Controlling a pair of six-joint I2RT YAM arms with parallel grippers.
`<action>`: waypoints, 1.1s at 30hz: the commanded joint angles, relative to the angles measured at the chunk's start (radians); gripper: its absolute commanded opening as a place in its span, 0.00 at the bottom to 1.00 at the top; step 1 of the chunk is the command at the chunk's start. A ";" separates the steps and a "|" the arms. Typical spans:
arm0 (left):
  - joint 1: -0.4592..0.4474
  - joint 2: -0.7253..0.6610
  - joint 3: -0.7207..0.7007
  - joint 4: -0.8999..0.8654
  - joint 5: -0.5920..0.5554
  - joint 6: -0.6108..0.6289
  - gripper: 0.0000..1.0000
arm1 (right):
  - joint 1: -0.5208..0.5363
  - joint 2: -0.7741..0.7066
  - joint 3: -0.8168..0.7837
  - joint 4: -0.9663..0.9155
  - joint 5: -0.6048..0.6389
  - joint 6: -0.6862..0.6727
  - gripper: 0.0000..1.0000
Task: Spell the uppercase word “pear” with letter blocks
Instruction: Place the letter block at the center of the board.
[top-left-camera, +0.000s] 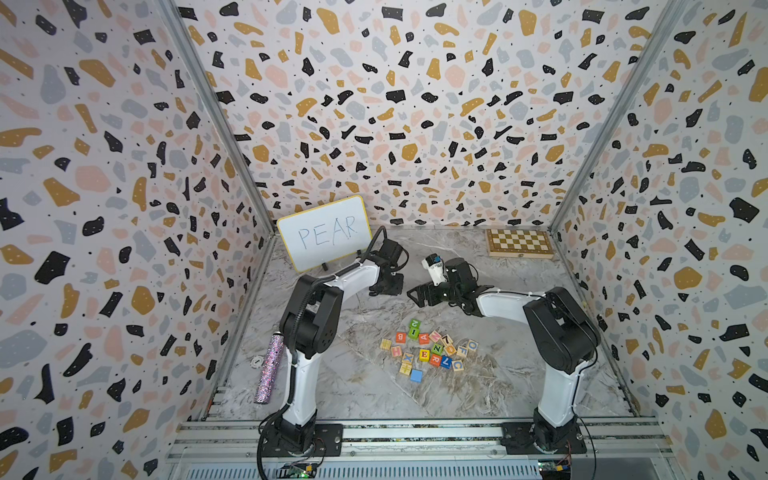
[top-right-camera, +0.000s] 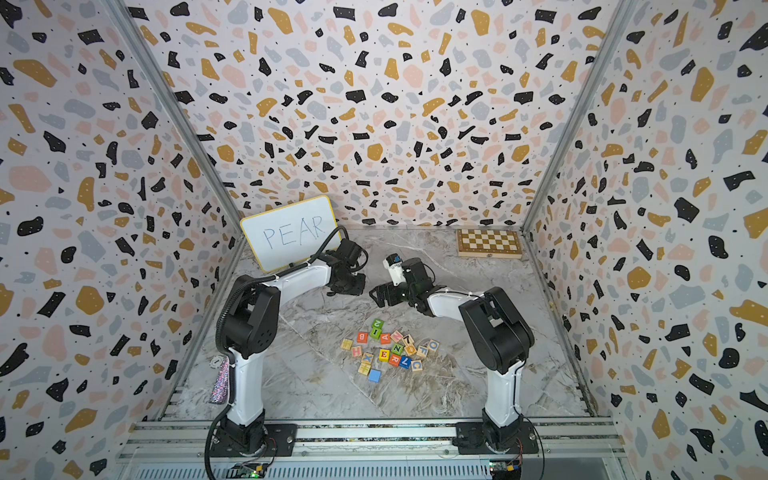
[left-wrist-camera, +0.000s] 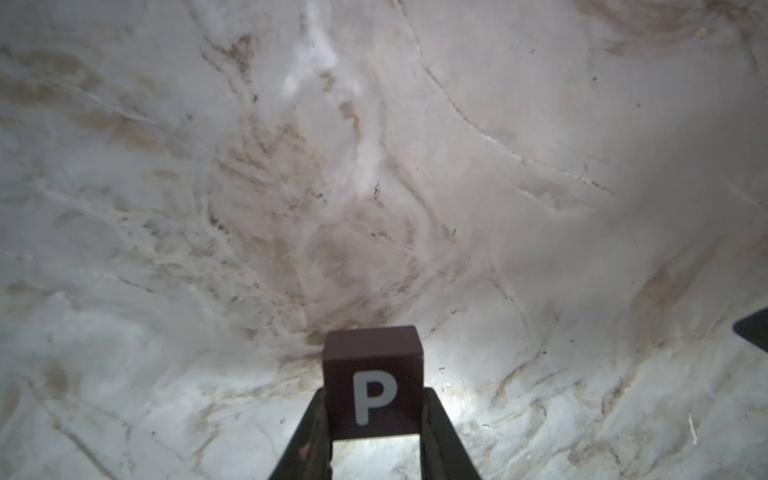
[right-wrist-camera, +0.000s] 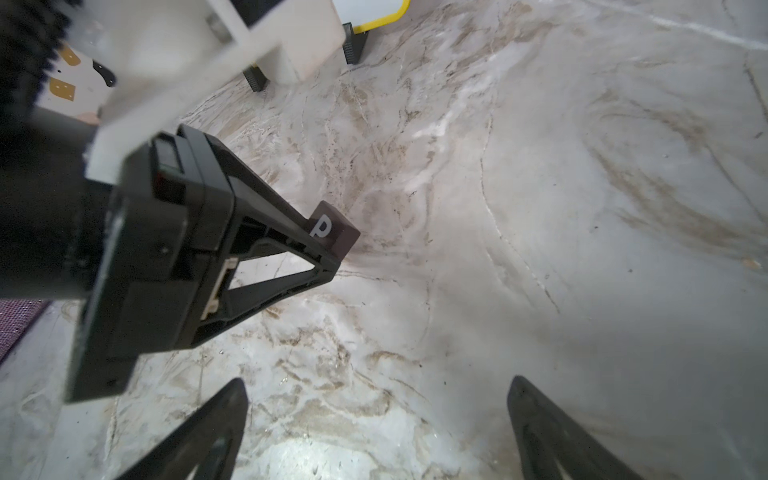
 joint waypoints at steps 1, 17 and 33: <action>0.005 0.020 0.041 -0.023 0.000 -0.021 0.22 | 0.007 -0.016 0.024 -0.007 -0.008 0.007 0.98; 0.005 0.057 0.068 -0.040 -0.014 -0.024 0.34 | 0.007 -0.026 0.002 0.008 0.000 -0.004 0.98; 0.005 -0.080 0.031 -0.029 0.032 -0.025 0.45 | 0.011 -0.097 -0.024 0.008 0.003 -0.024 0.97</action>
